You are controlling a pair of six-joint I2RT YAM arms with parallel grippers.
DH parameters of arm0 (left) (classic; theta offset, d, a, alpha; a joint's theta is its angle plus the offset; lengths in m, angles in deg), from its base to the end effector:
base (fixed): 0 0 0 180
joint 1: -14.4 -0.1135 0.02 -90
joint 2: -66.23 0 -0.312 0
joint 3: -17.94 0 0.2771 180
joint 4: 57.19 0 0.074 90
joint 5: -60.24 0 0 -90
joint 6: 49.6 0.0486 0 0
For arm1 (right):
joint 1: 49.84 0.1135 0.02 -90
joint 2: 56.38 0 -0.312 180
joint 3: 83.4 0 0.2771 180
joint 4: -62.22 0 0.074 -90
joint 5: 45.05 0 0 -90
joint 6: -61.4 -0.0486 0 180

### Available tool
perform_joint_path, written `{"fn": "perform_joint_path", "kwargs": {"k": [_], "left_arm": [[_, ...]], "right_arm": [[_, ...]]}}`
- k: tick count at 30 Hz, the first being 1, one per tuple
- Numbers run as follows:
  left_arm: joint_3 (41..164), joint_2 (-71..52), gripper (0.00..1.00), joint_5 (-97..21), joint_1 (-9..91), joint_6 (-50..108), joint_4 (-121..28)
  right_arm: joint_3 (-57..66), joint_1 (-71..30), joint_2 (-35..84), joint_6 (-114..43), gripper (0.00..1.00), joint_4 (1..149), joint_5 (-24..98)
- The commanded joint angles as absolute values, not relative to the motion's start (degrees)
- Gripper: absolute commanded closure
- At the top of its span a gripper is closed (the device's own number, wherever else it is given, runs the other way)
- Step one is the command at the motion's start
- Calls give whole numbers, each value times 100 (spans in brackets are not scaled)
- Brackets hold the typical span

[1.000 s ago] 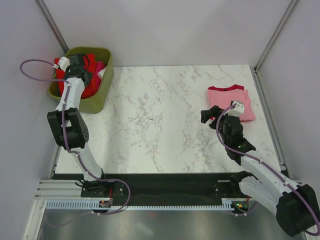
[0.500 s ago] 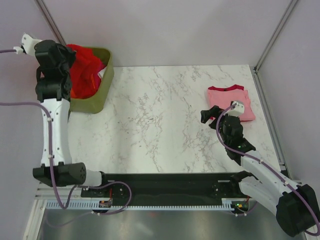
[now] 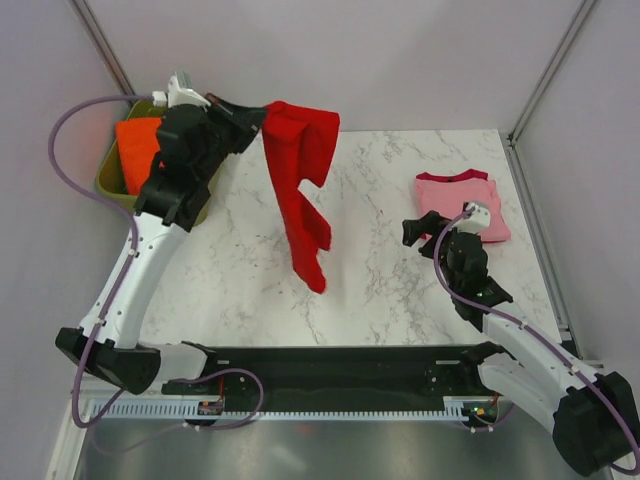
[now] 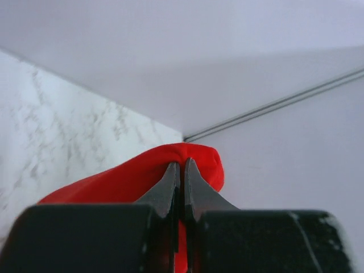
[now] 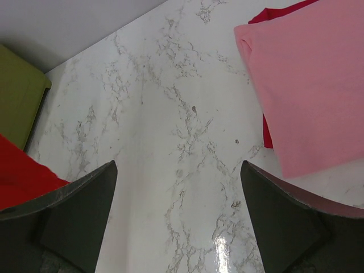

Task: Fold and stack the t-shirts
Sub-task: Move the tshirt to the center of the board

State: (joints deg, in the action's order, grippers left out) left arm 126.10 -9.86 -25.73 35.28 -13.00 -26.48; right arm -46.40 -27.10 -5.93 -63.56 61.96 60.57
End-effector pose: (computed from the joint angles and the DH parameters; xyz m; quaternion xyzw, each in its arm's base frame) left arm 0.2836 -0.1045 0.5664 -0.2197 0.6633 -0.4121 0.5848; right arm 0.1973 0.0685 0.2621 0.1666 0.7630 0.2037 0.5904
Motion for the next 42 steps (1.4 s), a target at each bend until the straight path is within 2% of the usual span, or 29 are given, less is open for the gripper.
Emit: {"fn": "perform_joint_path", "kwargs": {"k": [1,2,3,4,5,7,10,13,14,16,17,20,31,37,38,40,42], "left_arm": [[11530,-271,94,-2300,3374,-1716,-2964],[10734,-50,87,-2021,3339,-1734,-3000],[10335,144,69,-1818,3338,-1786,-3009],[9948,528,20,-1625,3321,-1795,-2992],[9274,689,0,-1344,3312,-1769,-2974],[8778,1110,0,-1088,3295,-1524,-2764],[7959,1367,0,-1156,3303,-1058,-2807],[7580,1183,0,-1850,3373,-522,-2956],[7536,1070,0,-1947,3426,-364,-2948],[7527,771,0,-1957,3636,-197,-2974],[7597,665,0,-1861,3707,-48,-2983],[7729,287,0,-1860,3944,181,-3079],[7765,-917,0,-2246,4059,551,-4343],[7274,-778,1,-2712,4059,868,-5372],[7185,-699,1,-2756,4059,885,-5687],[7018,-637,1,-2783,4059,868,-5839],[6965,-576,2,-2765,4059,868,-5927]], "right_arm": [[-4646,-2690,-699,-6393,2,6111,6200],[-4637,-2690,-699,-6393,2,6111,6209],[-4637,-2690,-690,-6393,2,6111,6209],[-4637,-2699,-681,-6393,2,6120,6200],[-4611,-2699,-673,-6393,2,6120,6183],[-4611,-2699,-655,-6332,2,6094,6121],[-4558,-2690,-401,-6069,5,5813,5367],[-4068,-2699,362,-6041,14,6162,4768],[-3753,-2699,591,-6041,23,6285,4680],[-3461,-2708,1206,-6050,32,6646,4339],[-3259,-2699,1522,-6085,39,6691,4137],[-3135,-2699,1962,-6269,45,6699,3380],[-3451,-2155,1517,-6429,43,7341,3650],[-3783,-1882,217,-6320,37,7456,5143],[-3854,-1882,41,-6566,45,7691,5380],[-4047,-1978,-40,-6736,34,7719,5367],[-4136,-1978,4,-6717,35,7588,5033]]}}
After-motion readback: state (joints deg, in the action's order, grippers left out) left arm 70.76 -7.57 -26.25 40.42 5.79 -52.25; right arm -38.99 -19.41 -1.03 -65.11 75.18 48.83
